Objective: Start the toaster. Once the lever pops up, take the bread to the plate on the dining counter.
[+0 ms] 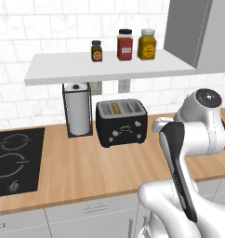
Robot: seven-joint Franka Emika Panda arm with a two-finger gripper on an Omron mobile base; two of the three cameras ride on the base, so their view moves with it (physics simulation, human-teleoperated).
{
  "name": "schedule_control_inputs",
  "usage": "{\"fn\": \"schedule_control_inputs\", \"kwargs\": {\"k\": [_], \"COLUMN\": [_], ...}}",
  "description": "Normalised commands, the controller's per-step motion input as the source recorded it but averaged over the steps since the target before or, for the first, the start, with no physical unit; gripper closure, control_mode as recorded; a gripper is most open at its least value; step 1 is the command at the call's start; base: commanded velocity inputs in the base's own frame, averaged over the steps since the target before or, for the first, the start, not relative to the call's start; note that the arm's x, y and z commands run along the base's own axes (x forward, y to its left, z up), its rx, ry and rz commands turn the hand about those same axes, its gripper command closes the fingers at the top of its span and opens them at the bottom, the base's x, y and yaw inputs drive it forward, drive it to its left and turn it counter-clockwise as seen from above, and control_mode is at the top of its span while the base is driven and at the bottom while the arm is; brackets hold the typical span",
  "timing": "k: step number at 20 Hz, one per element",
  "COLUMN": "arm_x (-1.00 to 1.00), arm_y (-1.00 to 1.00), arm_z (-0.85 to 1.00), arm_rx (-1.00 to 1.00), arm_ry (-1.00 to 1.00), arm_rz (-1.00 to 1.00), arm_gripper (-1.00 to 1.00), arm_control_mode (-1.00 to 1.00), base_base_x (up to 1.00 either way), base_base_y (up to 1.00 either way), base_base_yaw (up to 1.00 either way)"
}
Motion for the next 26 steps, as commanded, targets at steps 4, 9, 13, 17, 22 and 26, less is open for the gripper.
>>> {"fn": "schedule_control_inputs", "kwargs": {"k": [4,9,13,17,22,26], "arm_x": [0.00,0.00,0.00,0.00,0.00,0.00], "arm_y": [0.00,0.00,0.00,0.00,0.00,0.00], "arm_z": [0.00,0.00,0.00,0.00,0.00,0.00], "arm_rx": [0.00,0.00,0.00,0.00,0.00,0.00], "arm_ry": [0.00,0.00,0.00,0.00,0.00,0.00], "arm_rz": [0.00,0.00,0.00,0.00,0.00,0.00], "arm_gripper": [-1.00,-1.00,-1.00,-1.00,-1.00,-1.00], "arm_control_mode": [-1.00,-1.00,-1.00,-1.00,-1.00,-1.00], "base_base_x": [0.00,0.00,0.00,0.00,0.00,0.00], "base_base_y": [0.00,0.00,0.00,0.00,0.00,0.00], "base_base_yaw": [0.00,0.00,0.00,0.00,0.00,0.00]}}
